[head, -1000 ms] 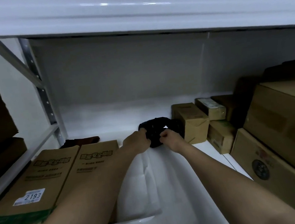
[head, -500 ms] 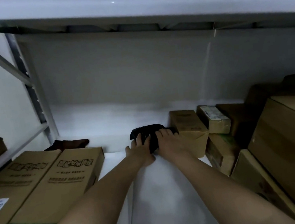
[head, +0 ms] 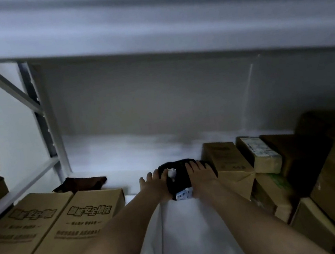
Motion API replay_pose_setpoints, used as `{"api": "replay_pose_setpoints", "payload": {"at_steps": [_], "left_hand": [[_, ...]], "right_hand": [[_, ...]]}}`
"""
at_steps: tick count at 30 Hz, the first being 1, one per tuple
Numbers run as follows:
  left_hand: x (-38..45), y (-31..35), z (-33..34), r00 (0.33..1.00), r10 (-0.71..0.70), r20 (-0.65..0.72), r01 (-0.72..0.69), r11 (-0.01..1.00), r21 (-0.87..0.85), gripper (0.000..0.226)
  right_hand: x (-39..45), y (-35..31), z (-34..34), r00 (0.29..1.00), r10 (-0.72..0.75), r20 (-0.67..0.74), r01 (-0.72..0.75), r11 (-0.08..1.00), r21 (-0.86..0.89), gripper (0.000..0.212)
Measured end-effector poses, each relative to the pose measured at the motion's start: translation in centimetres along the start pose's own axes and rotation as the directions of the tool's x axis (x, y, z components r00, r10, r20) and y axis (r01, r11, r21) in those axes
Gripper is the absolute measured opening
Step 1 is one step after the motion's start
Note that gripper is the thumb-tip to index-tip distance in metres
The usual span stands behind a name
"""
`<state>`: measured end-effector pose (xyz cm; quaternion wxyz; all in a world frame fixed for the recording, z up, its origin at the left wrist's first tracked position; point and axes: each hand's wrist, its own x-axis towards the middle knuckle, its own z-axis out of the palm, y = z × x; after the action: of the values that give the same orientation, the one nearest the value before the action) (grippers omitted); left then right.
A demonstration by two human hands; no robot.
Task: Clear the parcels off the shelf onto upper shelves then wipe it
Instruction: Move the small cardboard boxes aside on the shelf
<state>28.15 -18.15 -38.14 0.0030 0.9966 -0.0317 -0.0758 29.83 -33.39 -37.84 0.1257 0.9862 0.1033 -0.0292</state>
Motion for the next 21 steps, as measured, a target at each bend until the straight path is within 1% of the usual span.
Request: {"api": "replay_pose_setpoints", "payload": {"at_steps": [3, 5, 8, 10, 13, 15, 16, 18, 19, 21], "left_hand": [[0.7, -0.4, 0.3, 1.000, 0.006, -0.004, -0.006, 1.000, 0.001, 0.096], [0.8, -0.3, 0.5, 1.000, 0.019, 0.017, -0.019, 1.000, 0.018, 0.098], [1.2, 0.0, 0.7, 0.998, 0.022, 0.065, -0.023, 1.000, 0.016, 0.099], [1.6, 0.1, 0.8, 0.995, 0.012, 0.099, -0.010, 1.000, -0.016, 0.099], [1.7, 0.2, 0.2, 0.990, -0.003, 0.139, 0.020, 0.993, -0.117, 0.099], [1.8, 0.0, -0.2, 0.984, 0.005, 0.176, 0.033, 0.977, -0.212, 0.102], [2.1, -0.2, -0.5, 0.978, 0.020, 0.207, 0.038, 0.962, -0.272, 0.108], [2.5, -0.6, -0.8, 0.965, 0.069, 0.254, 0.032, 0.927, -0.373, 0.124], [2.7, -0.7, -1.0, 0.963, 0.094, 0.251, 0.018, 0.911, -0.411, 0.131], [2.5, -0.7, -1.6, 0.973, 0.124, 0.195, -0.014, 0.875, -0.485, 0.130]], "right_hand": [[0.7, 0.0, 0.1, 0.999, 0.011, 0.038, -0.010, 0.999, -0.046, 0.106], [0.8, -0.1, 0.1, 0.996, 0.025, 0.090, -0.018, 0.997, -0.079, 0.104], [1.3, -0.2, -0.2, 0.993, 0.039, 0.111, -0.028, 0.995, -0.098, 0.091], [1.7, -0.2, -0.6, 0.994, 0.016, 0.106, -0.008, 0.997, -0.078, 0.082], [2.3, -0.3, -1.3, 0.997, -0.016, 0.070, 0.016, 1.000, 0.003, 0.068], [2.5, -0.2, -2.0, 0.999, -0.032, 0.004, 0.032, 0.999, 0.036, 0.058], [2.4, -0.2, -2.4, 0.999, -0.038, -0.035, 0.039, 0.999, 0.036, 0.056], [2.2, -0.1, -3.1, 0.996, -0.041, -0.085, 0.044, 0.999, 0.031, 0.056], [2.0, 0.0, -3.5, 0.995, -0.040, -0.091, 0.044, 0.998, 0.040, 0.058], [1.6, 0.3, -4.4, 0.996, -0.025, -0.089, 0.032, 0.996, 0.078, 0.064]]}}
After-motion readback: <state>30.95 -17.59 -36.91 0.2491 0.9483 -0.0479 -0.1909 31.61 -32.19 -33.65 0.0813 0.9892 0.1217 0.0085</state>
